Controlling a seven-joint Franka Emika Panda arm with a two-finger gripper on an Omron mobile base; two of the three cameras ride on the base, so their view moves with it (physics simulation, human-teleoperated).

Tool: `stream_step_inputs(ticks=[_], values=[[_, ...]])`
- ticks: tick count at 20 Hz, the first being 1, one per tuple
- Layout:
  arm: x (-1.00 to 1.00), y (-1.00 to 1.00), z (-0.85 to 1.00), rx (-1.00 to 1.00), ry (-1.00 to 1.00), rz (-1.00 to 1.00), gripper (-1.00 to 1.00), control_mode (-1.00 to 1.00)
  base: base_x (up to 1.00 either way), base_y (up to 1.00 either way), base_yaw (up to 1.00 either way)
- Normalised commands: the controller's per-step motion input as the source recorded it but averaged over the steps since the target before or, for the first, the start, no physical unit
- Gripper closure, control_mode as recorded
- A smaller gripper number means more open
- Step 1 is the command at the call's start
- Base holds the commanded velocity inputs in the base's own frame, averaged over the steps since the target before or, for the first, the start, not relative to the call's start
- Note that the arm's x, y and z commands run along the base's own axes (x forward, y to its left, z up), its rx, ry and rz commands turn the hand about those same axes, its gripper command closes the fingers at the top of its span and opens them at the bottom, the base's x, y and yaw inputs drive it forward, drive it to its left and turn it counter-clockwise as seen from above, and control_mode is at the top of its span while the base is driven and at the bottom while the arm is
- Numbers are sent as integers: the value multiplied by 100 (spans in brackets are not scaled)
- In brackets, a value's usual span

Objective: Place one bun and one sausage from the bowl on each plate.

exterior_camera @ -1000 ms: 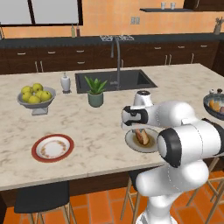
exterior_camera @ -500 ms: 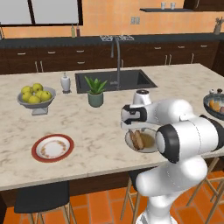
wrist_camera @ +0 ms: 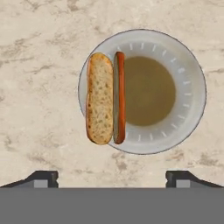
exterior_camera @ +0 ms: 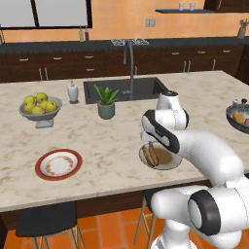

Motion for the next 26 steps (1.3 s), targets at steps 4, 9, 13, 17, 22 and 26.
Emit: stream_step_inputs(ticks=[4,9,13,17,22,26], values=[[-90,0,69,0,-2,0,-100,-100,0,0,0],[-46,-3,62,0,0,0,-100,-100,0,0,0],[0,0,0,0,0,0,-100,100,-76,-35,-1],[0,0,0,0,0,0,-100,100,-28,-96,-5],[0,0,0,0,0,0,-100,100,13,-100,0],[0,0,0,0,0,0,-100,100,26,-100,0]])
